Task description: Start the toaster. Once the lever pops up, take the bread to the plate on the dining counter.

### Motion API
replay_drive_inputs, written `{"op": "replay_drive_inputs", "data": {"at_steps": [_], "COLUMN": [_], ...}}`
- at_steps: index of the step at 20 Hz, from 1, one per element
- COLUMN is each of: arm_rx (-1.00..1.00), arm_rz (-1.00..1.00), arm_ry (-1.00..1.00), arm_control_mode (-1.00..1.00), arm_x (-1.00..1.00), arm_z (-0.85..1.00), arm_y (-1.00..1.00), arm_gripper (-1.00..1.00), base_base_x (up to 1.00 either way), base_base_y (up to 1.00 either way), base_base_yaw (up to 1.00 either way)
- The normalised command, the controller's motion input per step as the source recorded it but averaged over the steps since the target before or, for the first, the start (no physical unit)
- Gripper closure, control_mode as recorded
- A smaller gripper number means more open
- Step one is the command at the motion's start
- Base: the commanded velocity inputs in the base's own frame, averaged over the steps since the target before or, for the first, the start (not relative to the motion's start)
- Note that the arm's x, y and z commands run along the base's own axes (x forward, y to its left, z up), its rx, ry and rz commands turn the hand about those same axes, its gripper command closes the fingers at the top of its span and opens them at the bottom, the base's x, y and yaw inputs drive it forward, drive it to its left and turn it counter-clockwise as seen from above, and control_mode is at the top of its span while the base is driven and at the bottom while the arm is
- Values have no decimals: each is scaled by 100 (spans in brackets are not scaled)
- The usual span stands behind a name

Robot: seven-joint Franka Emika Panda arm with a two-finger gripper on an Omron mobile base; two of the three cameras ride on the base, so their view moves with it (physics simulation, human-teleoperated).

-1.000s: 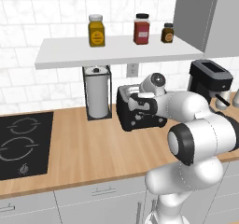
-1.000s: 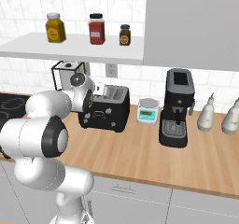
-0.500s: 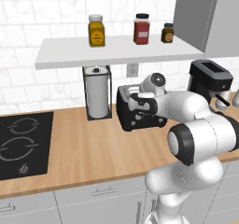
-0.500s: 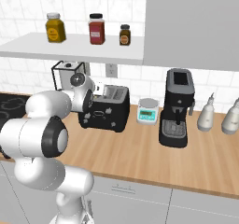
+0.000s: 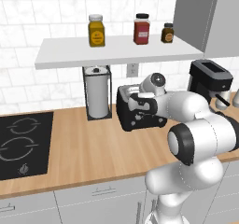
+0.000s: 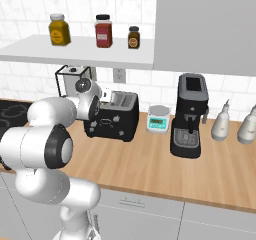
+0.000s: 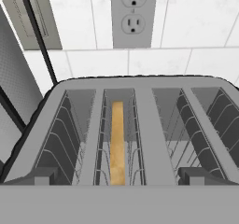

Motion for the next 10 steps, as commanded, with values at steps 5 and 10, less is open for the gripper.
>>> {"op": "replay_drive_inputs", "data": {"at_steps": [5,10], "arm_rx": [0,0], "arm_rz": [0,0], "arm_ry": [0,0], "arm_control_mode": [-100,-100], "arm_x": [0,0], "arm_z": [0,0], "arm_y": [0,0], "arm_gripper": [-100,-100], "base_base_x": [0,0], "base_base_y": [0,0], "base_base_yaw": [0,0]}}
